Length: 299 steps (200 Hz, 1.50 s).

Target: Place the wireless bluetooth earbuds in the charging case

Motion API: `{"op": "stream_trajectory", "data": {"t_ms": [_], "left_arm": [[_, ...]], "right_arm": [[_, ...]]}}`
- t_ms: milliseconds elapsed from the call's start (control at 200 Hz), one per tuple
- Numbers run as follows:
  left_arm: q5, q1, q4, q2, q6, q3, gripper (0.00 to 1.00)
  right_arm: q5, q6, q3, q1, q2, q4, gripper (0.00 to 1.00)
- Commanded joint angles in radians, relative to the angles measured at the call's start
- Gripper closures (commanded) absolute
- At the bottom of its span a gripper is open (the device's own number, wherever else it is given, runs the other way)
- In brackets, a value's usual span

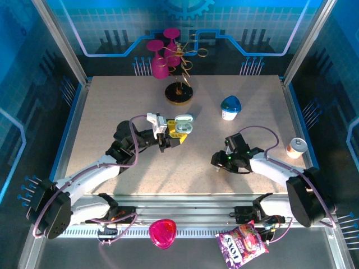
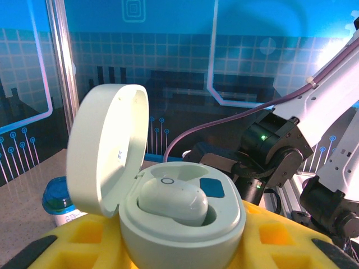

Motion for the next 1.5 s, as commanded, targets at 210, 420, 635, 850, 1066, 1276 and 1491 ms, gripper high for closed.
{"op": "stream_trajectory", "data": {"t_ms": [210,420,635,850,1066,1276,1491], "left_arm": [[0.009,0.004,-0.001,-0.011,0.011,0.030,0.68],[0.010,0.005,0.002,-0.014,0.009,0.028,0.68],[0.013,0.004,0.009,-0.022,-0.001,0.029,0.68],[0.013,0.004,0.009,-0.018,-0.002,0.029,0.68],[0.006,0.004,-0.007,-0.034,0.002,0.020,0.68],[0.004,0.004,-0.008,-0.033,0.006,0.022,0.68],[0.007,0.005,-0.003,-0.028,0.001,0.023,0.68]], "right_arm": [[-0.043,-0.055,-0.006,-0.001,0.037,0.035,0.51],[-0.065,-0.045,-0.026,0.008,0.012,0.048,0.51],[-0.080,-0.037,-0.043,0.017,0.024,0.077,0.52],[-0.086,-0.042,-0.051,0.033,0.019,0.059,0.52],[-0.097,-0.052,-0.057,0.048,0.026,0.070,0.53],[-0.102,-0.050,-0.049,0.059,0.026,0.060,0.59],[-0.088,-0.057,-0.048,0.060,0.034,0.056,0.62]]}}
